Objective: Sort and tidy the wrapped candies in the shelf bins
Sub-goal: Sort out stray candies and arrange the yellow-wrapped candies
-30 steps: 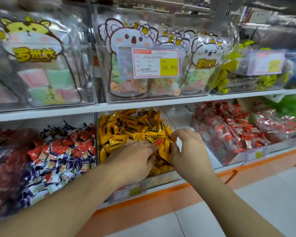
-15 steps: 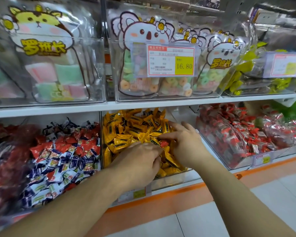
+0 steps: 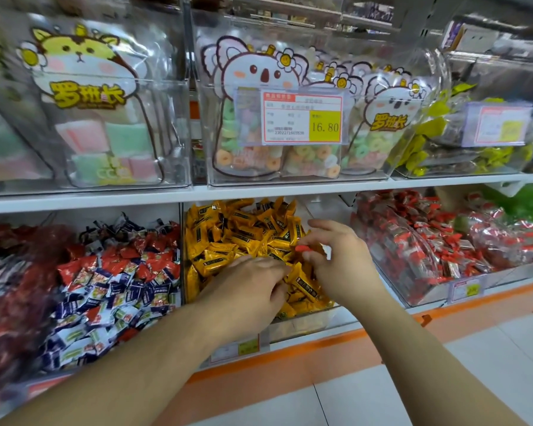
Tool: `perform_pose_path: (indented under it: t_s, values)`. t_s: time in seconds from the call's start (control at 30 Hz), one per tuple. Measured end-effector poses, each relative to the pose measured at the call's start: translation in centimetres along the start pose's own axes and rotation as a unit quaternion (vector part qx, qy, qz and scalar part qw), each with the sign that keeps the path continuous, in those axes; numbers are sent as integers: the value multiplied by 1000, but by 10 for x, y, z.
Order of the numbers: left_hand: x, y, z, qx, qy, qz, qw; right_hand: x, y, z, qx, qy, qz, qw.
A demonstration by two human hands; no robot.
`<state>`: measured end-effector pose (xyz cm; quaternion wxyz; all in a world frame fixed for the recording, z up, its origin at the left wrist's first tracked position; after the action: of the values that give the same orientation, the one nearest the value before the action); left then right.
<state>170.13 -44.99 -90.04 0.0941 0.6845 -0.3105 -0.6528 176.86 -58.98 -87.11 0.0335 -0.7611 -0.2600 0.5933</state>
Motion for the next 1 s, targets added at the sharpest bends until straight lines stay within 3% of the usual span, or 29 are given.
perform_pose_path:
  t_s: [0.1,0.2,0.33,0.5,0.7,0.83,1.0]
  values:
    - [-7,1,5,-3,27,18,999,-16,-5,8,35,14,-62,997]
    - [-29,7,21,-19,94,86,992,-23,-20,22,48,-44,-167,984]
    - [-64,4,60,-65,202,245,946,-18,-61,46,19,-142,-282,949]
    - [-88,-12,112,-125,232,331,906,-3,-106,61,37,-175,-335,925]
    - [-129,-56,170,-184,291,222,912,3,-140,67,34,-178,-300,937]
    - [-125,-77,183,-223,263,125,930,14,-128,69,29,-121,-214,969]
    - [-111,-63,163,-151,205,84,963,13,-106,65,-2,-50,-50,998]
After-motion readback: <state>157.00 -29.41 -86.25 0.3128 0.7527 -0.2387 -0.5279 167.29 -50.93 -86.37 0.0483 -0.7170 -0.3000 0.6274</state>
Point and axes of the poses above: each hand's wrist, its own z-axis away from the middle knuckle, its own x-axis out of the palm, y = z × x, the point moved 8 cm from there along -z, towards the middle knuckle, and after that the axes turned 12 degrees about z, right-handed, at the moved point
